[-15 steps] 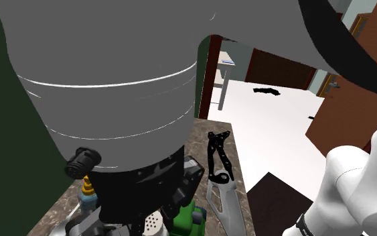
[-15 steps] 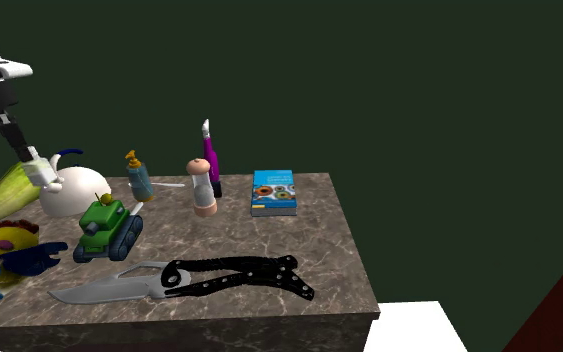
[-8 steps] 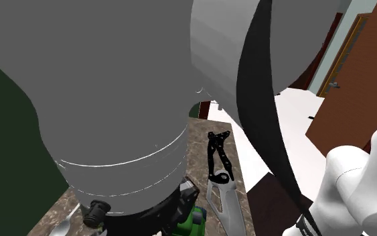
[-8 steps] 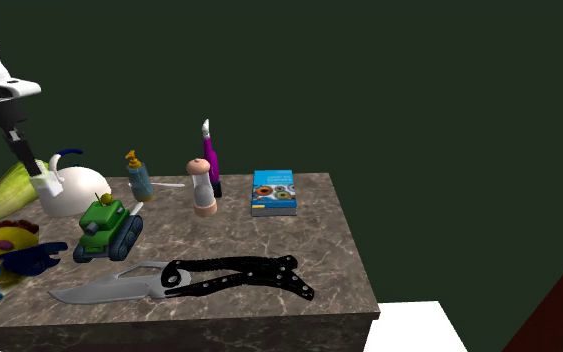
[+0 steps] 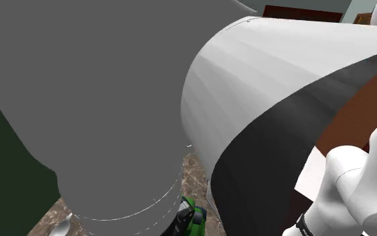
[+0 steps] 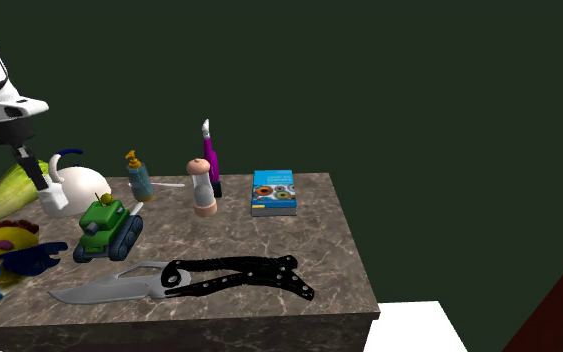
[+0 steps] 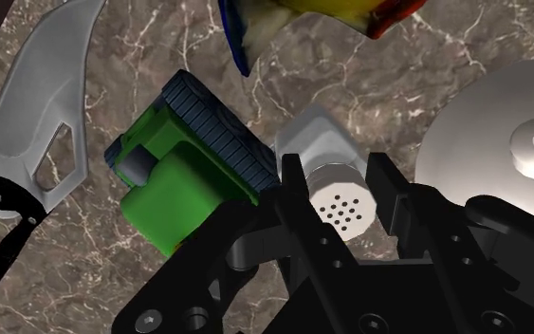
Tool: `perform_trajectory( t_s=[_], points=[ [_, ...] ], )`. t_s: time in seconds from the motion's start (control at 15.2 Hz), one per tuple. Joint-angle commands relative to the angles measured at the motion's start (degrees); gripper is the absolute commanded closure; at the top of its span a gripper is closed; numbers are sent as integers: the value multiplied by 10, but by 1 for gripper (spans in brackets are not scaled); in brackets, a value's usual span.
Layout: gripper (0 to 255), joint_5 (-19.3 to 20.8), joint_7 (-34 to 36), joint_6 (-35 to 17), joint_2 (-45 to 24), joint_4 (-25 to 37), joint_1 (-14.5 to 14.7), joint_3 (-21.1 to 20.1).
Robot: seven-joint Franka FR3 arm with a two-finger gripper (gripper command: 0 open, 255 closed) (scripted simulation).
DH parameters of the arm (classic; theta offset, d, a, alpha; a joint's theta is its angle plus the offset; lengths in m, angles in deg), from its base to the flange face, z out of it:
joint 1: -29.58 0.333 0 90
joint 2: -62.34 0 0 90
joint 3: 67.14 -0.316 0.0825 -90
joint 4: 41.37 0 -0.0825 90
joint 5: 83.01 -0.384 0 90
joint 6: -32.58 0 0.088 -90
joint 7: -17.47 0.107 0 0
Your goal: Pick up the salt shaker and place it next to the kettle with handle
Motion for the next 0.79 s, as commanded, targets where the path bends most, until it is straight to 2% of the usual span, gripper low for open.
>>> perform_trajectory(
  t_s=[0.0, 0.73],
  points=[
    [255, 2, 1, -16, -3, -13, 0, 0],
    [255, 24, 21, -98, -36, -71, 2, -6]
  ],
)
